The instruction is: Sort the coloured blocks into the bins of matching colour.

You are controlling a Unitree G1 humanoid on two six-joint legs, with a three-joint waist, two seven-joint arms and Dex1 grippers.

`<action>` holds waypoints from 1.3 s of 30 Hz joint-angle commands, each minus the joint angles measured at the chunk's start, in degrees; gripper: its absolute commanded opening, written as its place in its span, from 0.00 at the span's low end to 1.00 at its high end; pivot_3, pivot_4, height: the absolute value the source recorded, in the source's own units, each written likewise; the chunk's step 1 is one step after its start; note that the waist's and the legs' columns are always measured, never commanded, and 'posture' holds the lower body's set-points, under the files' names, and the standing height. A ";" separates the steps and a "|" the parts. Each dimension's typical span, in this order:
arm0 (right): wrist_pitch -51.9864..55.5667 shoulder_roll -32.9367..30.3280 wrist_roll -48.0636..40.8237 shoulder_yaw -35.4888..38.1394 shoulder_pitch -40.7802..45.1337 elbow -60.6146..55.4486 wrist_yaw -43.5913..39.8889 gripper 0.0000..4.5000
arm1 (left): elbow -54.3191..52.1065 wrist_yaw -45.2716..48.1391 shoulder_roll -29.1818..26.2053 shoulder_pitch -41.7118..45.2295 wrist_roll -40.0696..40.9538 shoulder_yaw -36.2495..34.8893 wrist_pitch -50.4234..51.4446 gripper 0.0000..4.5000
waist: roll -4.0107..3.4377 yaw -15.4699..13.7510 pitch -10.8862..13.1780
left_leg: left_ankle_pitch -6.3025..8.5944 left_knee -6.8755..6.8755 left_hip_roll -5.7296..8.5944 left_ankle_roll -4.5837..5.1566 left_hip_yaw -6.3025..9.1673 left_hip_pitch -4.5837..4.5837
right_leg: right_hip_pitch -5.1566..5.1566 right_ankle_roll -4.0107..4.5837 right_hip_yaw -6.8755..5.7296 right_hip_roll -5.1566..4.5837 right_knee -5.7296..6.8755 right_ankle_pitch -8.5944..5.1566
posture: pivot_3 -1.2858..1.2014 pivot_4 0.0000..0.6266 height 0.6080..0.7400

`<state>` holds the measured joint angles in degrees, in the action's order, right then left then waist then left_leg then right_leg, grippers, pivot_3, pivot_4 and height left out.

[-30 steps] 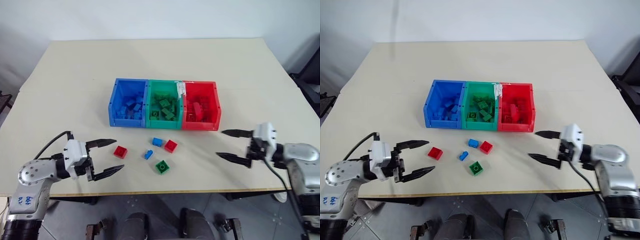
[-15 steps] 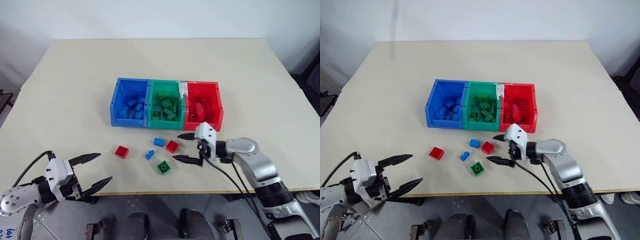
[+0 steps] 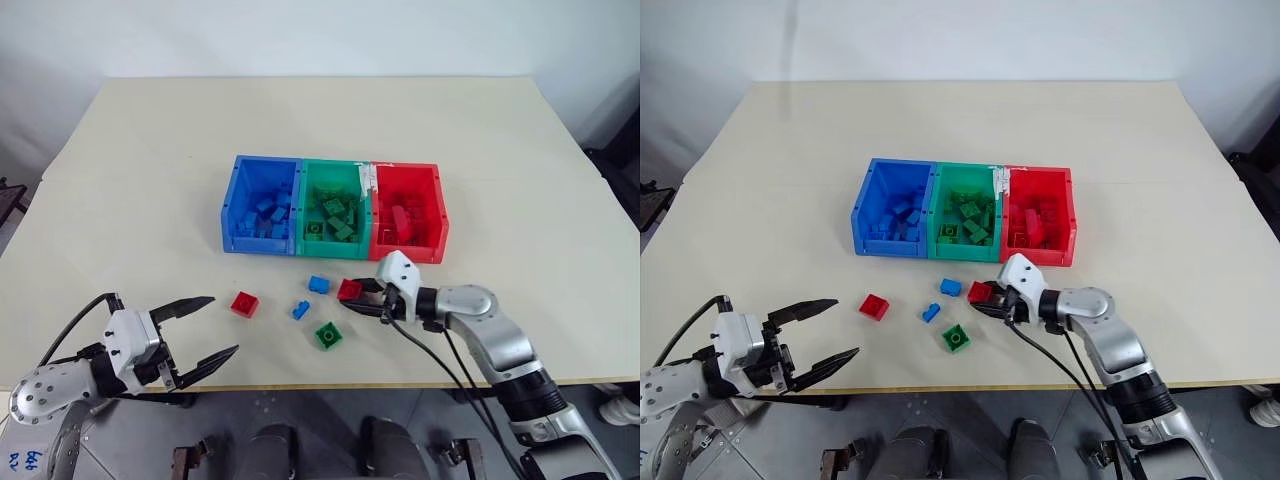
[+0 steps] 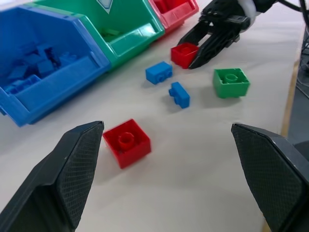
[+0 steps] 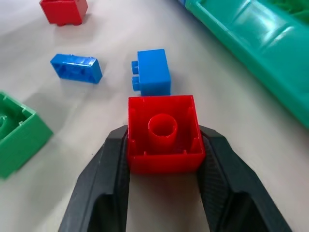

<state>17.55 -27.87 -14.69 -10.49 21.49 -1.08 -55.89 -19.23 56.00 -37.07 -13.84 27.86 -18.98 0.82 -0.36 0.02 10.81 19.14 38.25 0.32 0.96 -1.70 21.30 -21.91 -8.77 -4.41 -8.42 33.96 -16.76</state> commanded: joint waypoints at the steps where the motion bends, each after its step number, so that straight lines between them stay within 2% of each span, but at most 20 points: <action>1: 3.59 -0.95 -10.59 6.54 -0.13 -6.62 -3.89 0.33 | -0.14 -0.20 -0.02 2.02 0.60 0.83 -0.05 1.00 | 0.00 0.07 0.00 | 0.00 -0.01 -0.02 0.00 -0.03 0.00 | -0.01 0.00 0.00 0.00 -0.01 0.00 | 0.52 0.24 1.00; 4: 3.45 -0.32 -13.41 13.40 3.08 -5.54 0.87 0.33 | -1.75 -1.20 0.29 4.74 0.18 3.23 0.92 1.00 | 0.00 0.11 0.00 | 0.01 0.01 -0.05 0.00 -0.07 -0.02 | -0.03 -0.01 0.00 0.00 0.03 0.00 | 0.52 0.24 1.00; 7: -0.20 0.28 -10.86 16.79 8.29 0.42 5.97 0.33 | -3.13 -2.97 1.71 7.31 1.19 5.51 2.63 1.00 | 0.00 0.19 0.00 | 0.01 0.02 -0.06 0.00 -0.21 -0.08 | -0.05 -0.03 0.03 -0.01 0.08 0.02 | 0.52 0.24 1.00; 13: -8.19 -0.30 -2.61 16.18 17.35 14.51 11.47 0.33 | -2.42 -3.65 2.54 9.84 0.19 8.80 3.94 1.00 | 0.02 0.27 -0.01 | 0.01 -0.02 -0.03 -0.01 -0.44 0.02 | -0.37 -0.02 0.07 -0.01 0.23 0.02 | 0.52 0.24 1.00; 16: -9.25 -0.34 -0.75 15.18 20.30 19.85 11.45 0.33 | -2.51 -3.40 2.42 9.94 0.10 9.35 3.90 1.00 | 0.02 0.35 -0.01 | 0.01 -0.01 -0.03 -0.01 -0.58 0.13 | -0.55 -0.02 0.07 -0.02 0.29 0.02 | 0.52 0.24 1.00; 20: -11.47 -0.42 0.57 14.90 21.58 22.03 10.82 0.65 | -2.36 -3.46 2.38 9.64 0.17 9.34 4.09 1.00 | 0.02 0.41 -0.01 | 0.01 0.01 -0.06 -0.01 -0.62 0.15 | -0.55 -0.02 0.06 -0.02 0.30 0.02 | 0.52 0.24 1.00; 25: -11.55 -4.81 -4.33 18.59 14.16 14.32 4.24 1.00 | -1.13 -1.48 2.21 10.30 0.68 11.34 4.91 1.00 | 0.02 -0.35 -0.01 | 0.01 0.04 -0.05 -0.01 -0.61 0.19 | -0.52 -0.02 0.04 -0.03 0.30 0.02 | 0.52 0.24 1.00; 28: -9.57 -8.92 -12.35 22.79 4.74 4.97 -4.23 1.00 | 0.49 -0.20 2.15 12.05 1.21 11.76 5.14 1.00 | 0.01 -1.31 -0.01 | 0.04 0.06 -0.03 0.04 -0.63 0.28 | -0.49 -0.02 -0.06 -0.02 0.24 0.02 | 0.52 0.24 1.00; 31: -9.83 -14.55 -12.99 25.22 -3.40 1.97 -8.84 1.00 | 2.58 1.76 1.98 13.54 1.53 11.62 4.68 1.00 | 0.01 -1.32 -0.01 | 0.06 0.09 -0.01 0.08 -0.79 0.29 | -0.47 -0.04 -0.06 -0.03 0.20 0.03 | 0.52 0.24 1.00; 33: -13.26 -19.47 -11.36 25.53 -9.66 1.52 -15.09 1.00 | 4.80 3.41 1.60 14.44 0.91 11.37 3.30 1.00 | 0.01 -1.32 -0.01 | 0.07 0.20 0.01 0.10 -0.97 0.26 | -0.44 -0.07 -0.06 -0.02 0.18 0.05 | 0.52 0.24 1.00; 36: -18.13 -22.85 -10.20 25.45 -14.66 2.34 -20.17 1.00 | 8.12 7.87 -0.77 14.93 -0.48 11.47 0.71 1.00 | 0.03 -1.09 -0.01 | 0.09 0.27 0.01 0.09 -1.11 0.19 | -0.42 -0.07 -0.05 0.05 0.21 0.05 | 0.52 0.24 1.00; 39: -19.60 -22.87 -9.96 23.19 -14.69 2.58 -22.19 1.00 | 10.07 9.38 -1.83 15.48 -0.42 11.01 -0.53 1.00 | 0.03 -0.19 -0.01 | 0.11 0.30 -0.05 0.05 -1.30 0.04 | -0.42 -0.04 0.00 0.09 0.30 0.07 | 0.52 0.24 1.00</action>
<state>-0.52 -50.40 -24.06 13.24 5.94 2.65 -76.79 -8.99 64.53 -38.66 1.29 27.07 -6.82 1.68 -0.33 -0.17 10.80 19.26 38.57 0.23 1.01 -2.98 21.29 -22.33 -8.80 -4.38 -8.35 34.31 -16.68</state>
